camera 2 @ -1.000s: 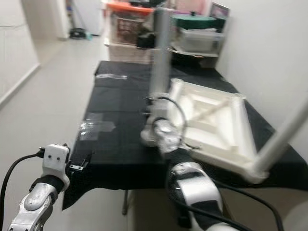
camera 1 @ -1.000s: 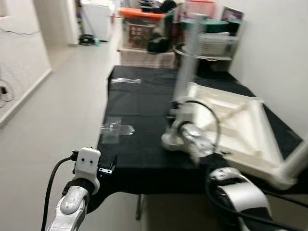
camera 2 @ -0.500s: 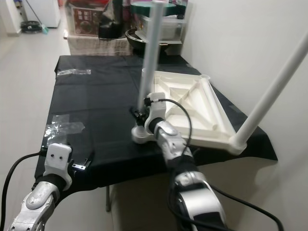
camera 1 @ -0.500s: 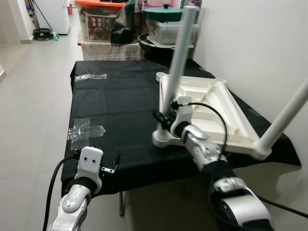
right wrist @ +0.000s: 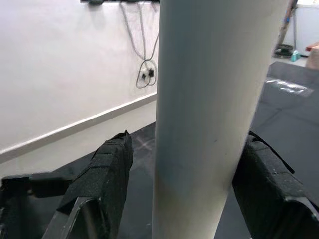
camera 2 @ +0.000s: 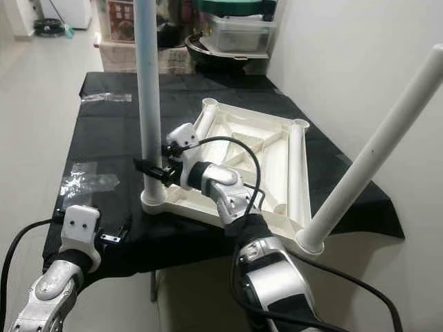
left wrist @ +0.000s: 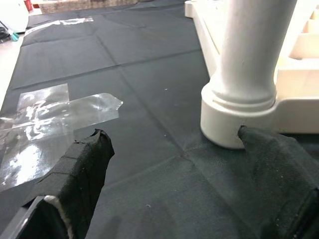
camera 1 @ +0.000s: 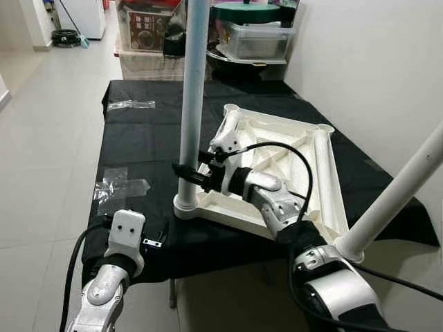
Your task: Building children table
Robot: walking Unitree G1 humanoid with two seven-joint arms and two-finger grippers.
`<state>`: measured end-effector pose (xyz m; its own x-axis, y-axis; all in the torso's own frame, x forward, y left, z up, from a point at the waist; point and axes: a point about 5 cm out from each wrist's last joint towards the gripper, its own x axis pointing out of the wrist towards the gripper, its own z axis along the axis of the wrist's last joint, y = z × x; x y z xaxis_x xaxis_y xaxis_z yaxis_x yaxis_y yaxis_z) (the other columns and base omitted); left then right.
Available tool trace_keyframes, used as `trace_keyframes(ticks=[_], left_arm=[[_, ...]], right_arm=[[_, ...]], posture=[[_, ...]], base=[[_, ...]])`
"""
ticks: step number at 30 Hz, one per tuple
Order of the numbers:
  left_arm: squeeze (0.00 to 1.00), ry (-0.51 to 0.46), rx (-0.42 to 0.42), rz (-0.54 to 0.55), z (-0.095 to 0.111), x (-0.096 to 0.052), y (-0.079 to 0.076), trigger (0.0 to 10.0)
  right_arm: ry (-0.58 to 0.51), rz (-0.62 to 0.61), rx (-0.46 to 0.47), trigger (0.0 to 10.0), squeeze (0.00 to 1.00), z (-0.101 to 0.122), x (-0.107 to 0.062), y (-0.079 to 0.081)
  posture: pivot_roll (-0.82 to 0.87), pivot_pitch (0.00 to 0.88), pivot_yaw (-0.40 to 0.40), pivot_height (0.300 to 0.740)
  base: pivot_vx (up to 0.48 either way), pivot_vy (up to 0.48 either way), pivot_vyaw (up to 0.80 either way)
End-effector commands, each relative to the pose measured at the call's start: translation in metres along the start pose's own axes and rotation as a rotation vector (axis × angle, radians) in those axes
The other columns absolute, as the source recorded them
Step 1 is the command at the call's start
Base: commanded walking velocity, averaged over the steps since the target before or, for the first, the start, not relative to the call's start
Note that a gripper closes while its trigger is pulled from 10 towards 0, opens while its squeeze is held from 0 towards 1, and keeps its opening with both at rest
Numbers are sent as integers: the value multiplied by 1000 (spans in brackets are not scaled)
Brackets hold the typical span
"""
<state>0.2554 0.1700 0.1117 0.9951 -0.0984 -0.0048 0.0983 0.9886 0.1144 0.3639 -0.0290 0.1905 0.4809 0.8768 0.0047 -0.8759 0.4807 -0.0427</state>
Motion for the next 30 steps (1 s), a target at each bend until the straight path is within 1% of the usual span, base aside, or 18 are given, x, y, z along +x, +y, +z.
trace_keyframes(ticks=[1, 5, 6, 7, 8, 10, 12, 14, 15, 16, 17, 18, 19, 20, 22, 23, 26, 30], left_arm=[[0, 14, 15, 0, -3, -2, 0, 10000], [0, 11, 15, -4, -2, 0, -2, 10000], [0, 8, 15, -4, -2, 1, -2, 10000], [0, 7, 14, -4, -2, 1, -2, 10000], [0, 6, 13, -4, -2, 1, -3, 10000], [0, 6, 12, -4, -3, 1, -4, 10000], [0, 8, 9, -4, -4, 0, -5, 10000], [0, 10, 8, -2, -5, -1, -5, 10000], [0, 10, 8, -2, -5, -1, -5, 10000], [0, 10, 7, -1, -5, -1, -5, 10000], [0, 11, 6, 0, -5, -2, -5, 10000], [0, 11, 6, 0, -5, -2, -5, 10000], [0, 11, 6, -1, -5, -1, -5, 10000], [0, 11, 6, -1, -5, -1, -5, 10000], [0, 12, 6, -4, -5, -1, -6, 10000], [0, 12, 6, -4, -5, -1, -6, 10000], [0, 14, 8, -7, -6, 0, -5, 10000], [0, 15, 10, -8, -6, 0, -4, 10000]], right_arm=[[35, 66, 9, 10000, 0, -9, 12, 17], [35, 56, 9, 10000, 0, -11, 18, 18], [11, 38, 31, 2392, 0, -8, 19, 15], [-6, 24, 49, 2392, 0, -6, 19, 14], [-37, 31, 71, 0, 0, -3, 18, 13], [-44, -5, 84, 0, 0, -3, 16, 9], [8, -115, 84, 0, 0, -6, 14, 1], [89, -398, 92, 0, 0, -15, 5, -19], [89, -398, 92, 0, 0, -15, 5, -19], [115, -492, 94, 0, 0, -18, 0, -25], [170, -741, 114, 0, 0, -27, -17, -42], [170, -741, 114, 0, 0, -27, -17, -42], [215, -981, 127, 0, 0, -39, -43, -58], [215, -981, 127, 0, 0, -39, -43, -58], [301, -1314, 118, 0, 0, -62, -91, -73], [301, -1314, 118, 0, 0, -62, -91, -73], [357, -1458, 102, 0, 0, -81, -124, -73], [371, -1492, 102, 0, 0, -84, -131, -71]], posture=[[93, 0, -133, 740], [91, 0, -135, 740], [88, 0, -136, 740], [88, 0, -136, 740], [84, 0, -140, 740], [81, 0, -141, 740], [79, 0, -142, 740], [76, 0, -143, 740], [76, 0, -143, 740], [76, 0, -143, 740], [69, 0, -139, 740], [69, 0, -139, 740], [69, 0, -137, 740], [69, 0, -137, 740], [60, 0, -127, 740], [60, 0, -127, 740], [50, 0, -123, 740], [45, 0, -120, 740]], base=[[0, 0, 0], [0, 0, 0], [0, 0, 0], [0, 0, 0], [0, 0, 0], [0, 0, 0], [0, 0, 0], [0, 0, 0], [0, 0, 0], [0, 0, 0], [0, 0, 0], [0, 0, 0], [0, 0, 0], [0, 0, 0], [0, 0, 0], [0, 0, 0], [0, 0, 0], [0, 0, 0]])
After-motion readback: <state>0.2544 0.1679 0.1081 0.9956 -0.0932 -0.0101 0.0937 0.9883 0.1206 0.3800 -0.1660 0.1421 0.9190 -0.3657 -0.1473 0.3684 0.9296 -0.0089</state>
